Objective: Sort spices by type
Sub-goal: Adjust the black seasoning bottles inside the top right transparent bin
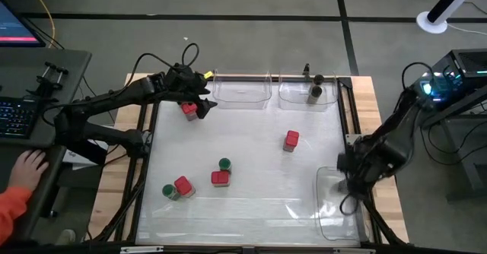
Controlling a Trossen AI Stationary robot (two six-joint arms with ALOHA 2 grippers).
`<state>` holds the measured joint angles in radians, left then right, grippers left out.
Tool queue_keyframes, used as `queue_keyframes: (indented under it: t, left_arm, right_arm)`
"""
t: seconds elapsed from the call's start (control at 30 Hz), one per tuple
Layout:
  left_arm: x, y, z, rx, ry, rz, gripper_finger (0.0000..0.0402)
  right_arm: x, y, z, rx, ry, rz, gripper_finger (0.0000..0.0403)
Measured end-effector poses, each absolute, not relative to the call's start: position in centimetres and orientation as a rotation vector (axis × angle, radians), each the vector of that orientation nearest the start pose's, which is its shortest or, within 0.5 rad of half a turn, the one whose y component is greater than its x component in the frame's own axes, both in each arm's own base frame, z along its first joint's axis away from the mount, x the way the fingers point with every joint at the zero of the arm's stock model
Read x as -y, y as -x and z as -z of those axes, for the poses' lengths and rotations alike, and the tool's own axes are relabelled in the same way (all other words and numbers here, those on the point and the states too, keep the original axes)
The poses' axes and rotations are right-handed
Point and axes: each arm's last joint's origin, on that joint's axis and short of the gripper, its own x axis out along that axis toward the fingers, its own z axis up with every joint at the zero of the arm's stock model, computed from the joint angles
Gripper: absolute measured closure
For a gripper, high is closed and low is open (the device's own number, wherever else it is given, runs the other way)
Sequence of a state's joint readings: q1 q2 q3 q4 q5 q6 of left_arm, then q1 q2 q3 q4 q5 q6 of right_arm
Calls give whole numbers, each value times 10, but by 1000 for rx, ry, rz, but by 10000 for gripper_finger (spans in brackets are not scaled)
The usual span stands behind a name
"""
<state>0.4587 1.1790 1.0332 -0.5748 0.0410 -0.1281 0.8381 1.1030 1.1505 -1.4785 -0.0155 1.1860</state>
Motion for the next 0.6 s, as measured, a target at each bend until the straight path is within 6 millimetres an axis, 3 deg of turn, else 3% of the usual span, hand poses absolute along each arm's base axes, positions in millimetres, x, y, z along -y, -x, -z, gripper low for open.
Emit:
queue_keyframes:
  t: [0.17, 0.27, 0.33, 0.47, 0.6]
  left_arm:
    - [-106, -218, -307, -671, 342, -458, 106]
    - [-106, -219, -308, -661, 359, -464, 106]
    - [-107, -220, -309, -643, 373, -468, 106]
    - [-107, -224, -313, -576, 421, -436, 106]
    - [-102, -229, -318, -520, 452, -409, 106]
  right_arm:
    - [-72, -131, -362, -1006, -388, 541, 107]
    - [-31, -149, -377, -804, -321, 770, 169]
    - [1, -161, -381, -760, -272, 872, 229]
    - [75, -178, -364, -793, -292, 924, 371]
    - [155, -173, -326, -799, -515, 964, 387]
